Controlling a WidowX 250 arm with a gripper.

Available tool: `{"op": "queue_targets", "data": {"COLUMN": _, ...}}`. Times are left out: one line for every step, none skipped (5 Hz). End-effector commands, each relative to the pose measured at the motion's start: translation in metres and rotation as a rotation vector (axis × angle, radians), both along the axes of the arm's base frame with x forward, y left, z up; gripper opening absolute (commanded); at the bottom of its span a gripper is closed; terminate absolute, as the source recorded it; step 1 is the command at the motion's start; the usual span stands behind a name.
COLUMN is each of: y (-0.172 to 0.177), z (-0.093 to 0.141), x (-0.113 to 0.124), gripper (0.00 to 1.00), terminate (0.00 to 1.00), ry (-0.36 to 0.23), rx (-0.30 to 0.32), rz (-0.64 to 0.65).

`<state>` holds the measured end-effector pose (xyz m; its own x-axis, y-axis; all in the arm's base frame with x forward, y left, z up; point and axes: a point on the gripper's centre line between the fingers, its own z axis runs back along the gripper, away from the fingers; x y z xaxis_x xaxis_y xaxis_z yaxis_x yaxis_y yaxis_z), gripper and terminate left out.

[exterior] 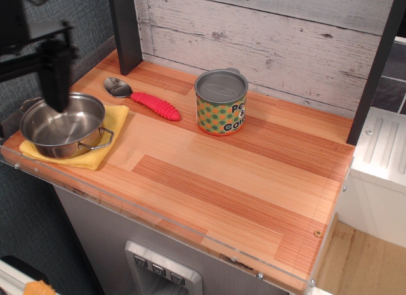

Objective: Move the pot and place in the middle of the right side of the counter.

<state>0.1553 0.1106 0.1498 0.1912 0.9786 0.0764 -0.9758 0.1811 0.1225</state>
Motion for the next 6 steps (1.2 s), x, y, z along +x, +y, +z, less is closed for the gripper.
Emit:
{"op": "queue_targets", "data": {"y": 0.051, "z": -0.019, "x": 0.015, "gripper": 1.00, "terminate": 0.00, "ry": -0.049, "rx": 0.077, "rz": 0.266}}
{"op": "queue_targets", "data": {"y": 0.067, "z": -0.036, "x": 0.024, "gripper": 1.00, "terminate": 0.00, "ry": -0.074, "rx": 0.072, "rz": 0.333}}
{"op": "queue_targets", "data": {"y": 0.072, "z": -0.054, "x": 0.033, "gripper": 1.00, "terminate": 0.00, "ry": -0.115, "rx": 0.075, "rz": 0.356}}
{"op": "queue_targets", "data": {"y": 0.075, "z": -0.072, "x": 0.041, "gripper": 1.00, "terminate": 0.00, "ry": -0.169, "rx": 0.161, "rz": 0.393}}
{"op": "queue_targets", "data": {"y": 0.076, "z": -0.086, "x": 0.045, "gripper": 1.00, "terminate": 0.00, "ry": -0.183, "rx": 0.158, "rz": 0.403}}
{"op": "queue_targets", "data": {"y": 0.079, "z": -0.096, "x": 0.046, "gripper": 1.00, "terminate": 0.00, "ry": -0.186, "rx": 0.160, "rz": 0.417}}
